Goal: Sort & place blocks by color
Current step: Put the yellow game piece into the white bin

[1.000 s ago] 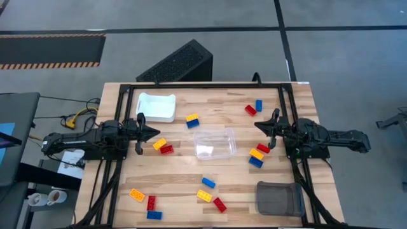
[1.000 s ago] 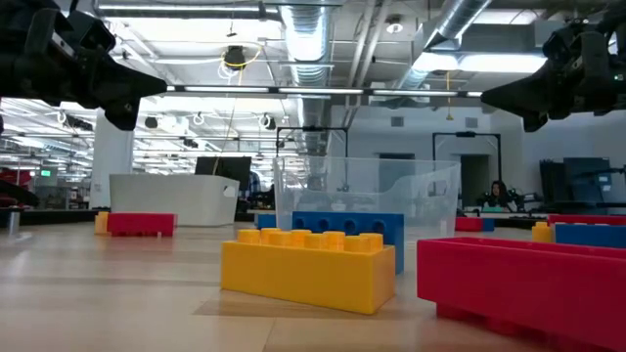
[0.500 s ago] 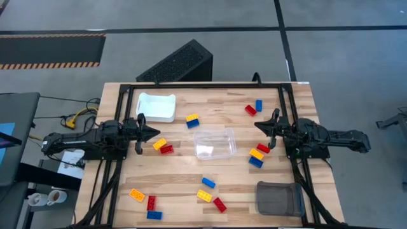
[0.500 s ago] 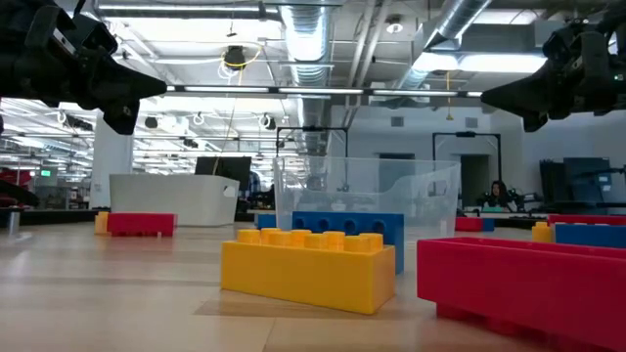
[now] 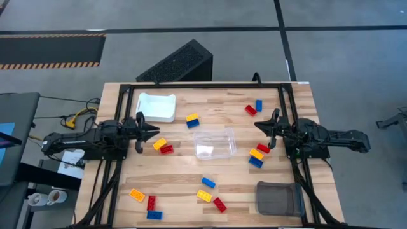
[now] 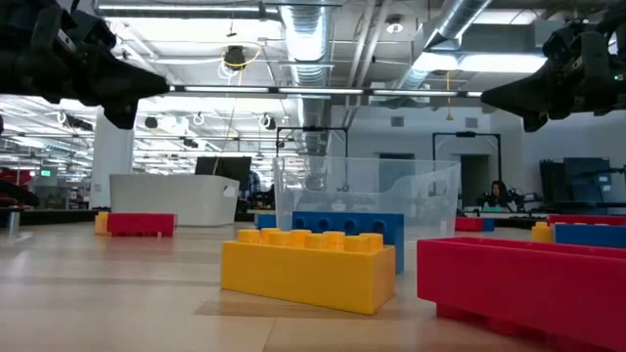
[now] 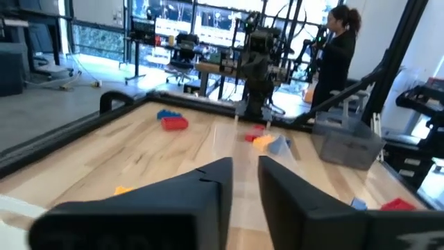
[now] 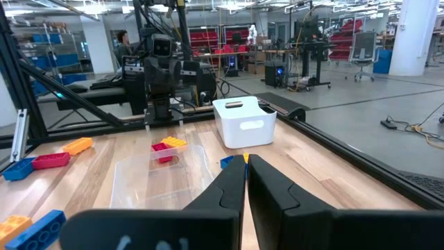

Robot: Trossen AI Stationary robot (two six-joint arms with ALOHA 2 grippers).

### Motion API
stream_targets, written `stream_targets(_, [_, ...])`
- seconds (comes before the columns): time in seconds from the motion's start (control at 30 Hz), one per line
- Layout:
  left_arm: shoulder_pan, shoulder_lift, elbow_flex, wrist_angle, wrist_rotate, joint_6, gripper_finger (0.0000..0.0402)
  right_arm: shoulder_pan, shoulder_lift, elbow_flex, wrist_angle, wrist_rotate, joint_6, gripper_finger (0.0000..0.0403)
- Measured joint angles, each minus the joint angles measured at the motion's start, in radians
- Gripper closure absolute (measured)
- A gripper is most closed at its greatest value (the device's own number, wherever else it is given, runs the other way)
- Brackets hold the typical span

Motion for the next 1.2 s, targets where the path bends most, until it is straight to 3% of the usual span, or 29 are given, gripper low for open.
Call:
stream_targets(0.27, [0.000, 0.000, 0.001, -0.028, 0.019, -0.026, 0.0258, 0.000, 0.000, 0.000, 0.000, 0.000, 0.000, 0.0360])
stream_targets(0.67, [0.000, 0.022, 0.043, -0.059, -0.008, -0.051, 0.0254, 0.000, 0.000, 0.000, 0.000, 0.000, 0.000, 0.0360])
stream_targets(0.9, [0.000, 0.226, 0.239, -0.191, -0.048, 0.016, 0.0225, 0.000, 0.000, 0.000, 0.000, 0.000, 0.000, 0.0360])
stream_targets(1.2, [0.000, 0.571, 0.444, -0.554, -0.084, -0.033, 0.0176, 0.000, 0.000, 0.000, 0.000, 0.000, 0.000, 0.0360])
